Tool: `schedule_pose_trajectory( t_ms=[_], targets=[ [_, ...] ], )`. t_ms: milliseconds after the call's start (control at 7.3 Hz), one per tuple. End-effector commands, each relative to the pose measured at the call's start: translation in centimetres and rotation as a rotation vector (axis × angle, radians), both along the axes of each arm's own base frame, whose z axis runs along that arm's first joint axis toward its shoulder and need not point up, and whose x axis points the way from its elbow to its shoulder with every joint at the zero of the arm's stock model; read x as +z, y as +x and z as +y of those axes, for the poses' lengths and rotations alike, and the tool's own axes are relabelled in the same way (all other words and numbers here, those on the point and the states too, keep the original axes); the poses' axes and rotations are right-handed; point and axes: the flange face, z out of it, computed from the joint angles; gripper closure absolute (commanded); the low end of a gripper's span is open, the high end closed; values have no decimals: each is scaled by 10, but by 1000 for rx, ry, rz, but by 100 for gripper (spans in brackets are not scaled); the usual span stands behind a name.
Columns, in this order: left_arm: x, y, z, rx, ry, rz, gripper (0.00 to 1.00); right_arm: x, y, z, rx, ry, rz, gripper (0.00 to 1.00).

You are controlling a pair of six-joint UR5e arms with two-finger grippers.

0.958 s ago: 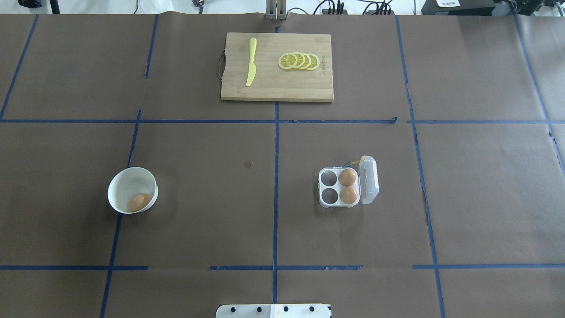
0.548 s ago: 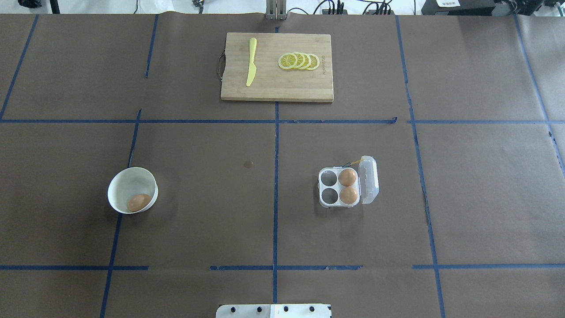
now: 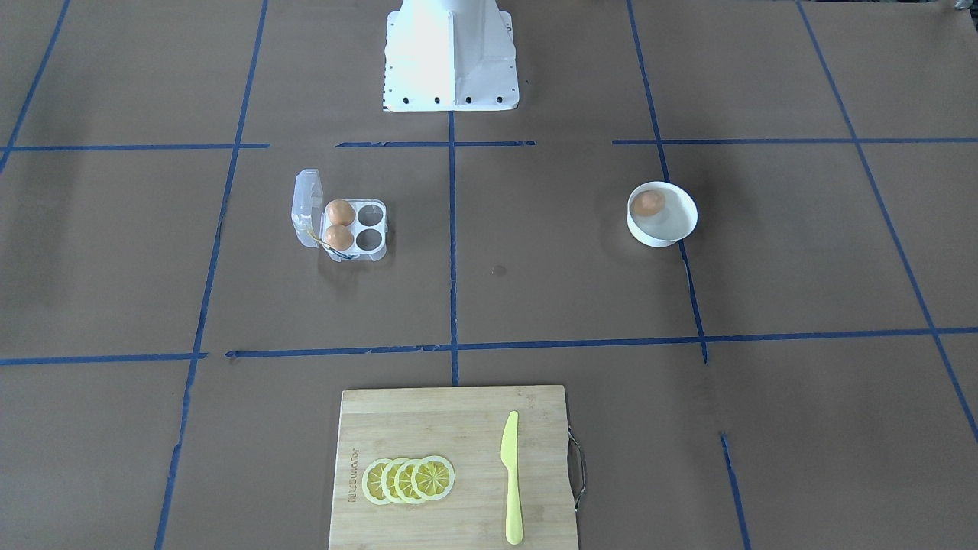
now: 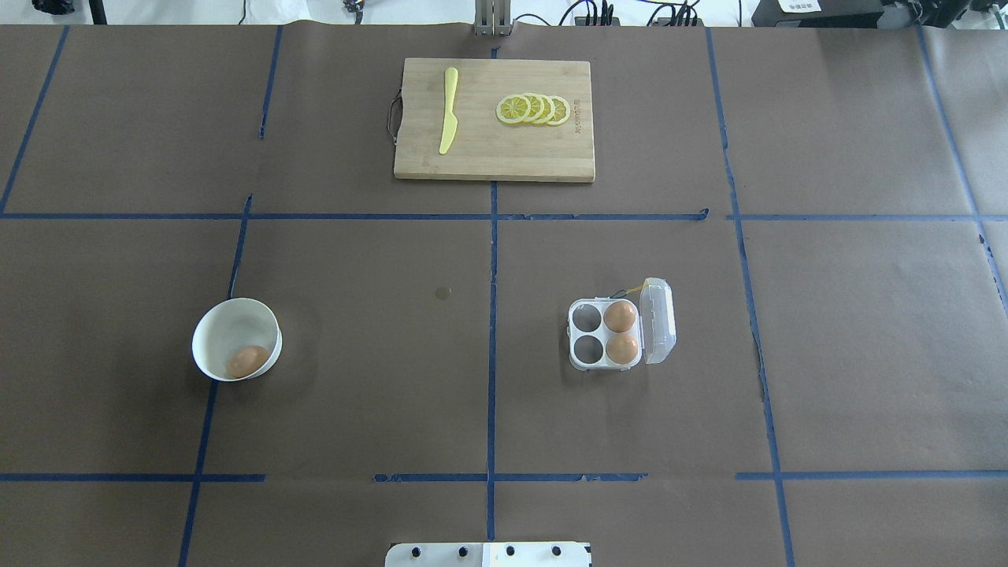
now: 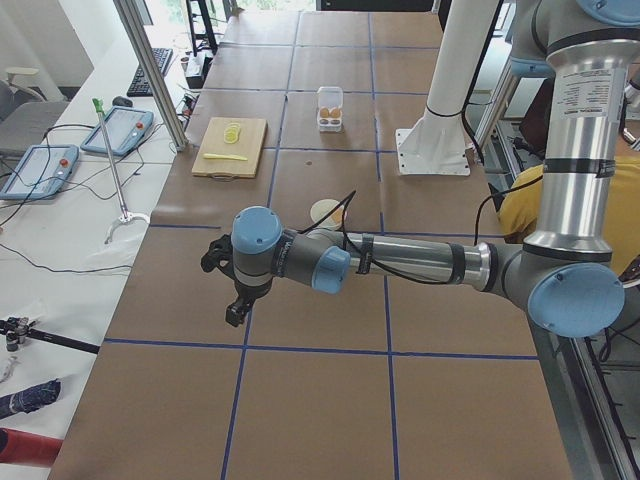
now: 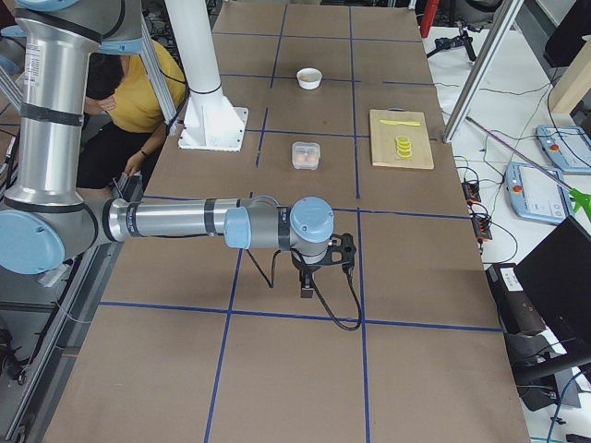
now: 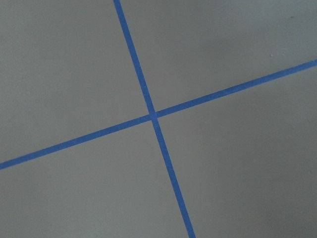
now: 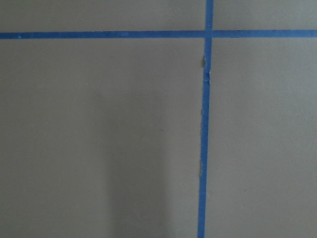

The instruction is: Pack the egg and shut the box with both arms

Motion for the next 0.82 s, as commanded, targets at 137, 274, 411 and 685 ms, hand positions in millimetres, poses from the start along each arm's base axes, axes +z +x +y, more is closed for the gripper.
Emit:
schedule_pose_trajectory(
  t_ms=[137, 274, 411, 685],
  targets=[
    [-22, 4, -18, -3, 327, 15, 0, -12, -1, -16, 61, 43, -13, 0],
    [-39, 4, -18, -61, 307, 63, 0, -20, -1, -23, 78, 45, -14, 0],
    [-45, 9, -18, -113, 277, 110, 0, -24, -1, -25, 78, 51, -18, 0],
    [-81, 86, -6, -26, 344, 211, 0, -33, -1, -27, 76, 113, -16, 0]
  ],
)
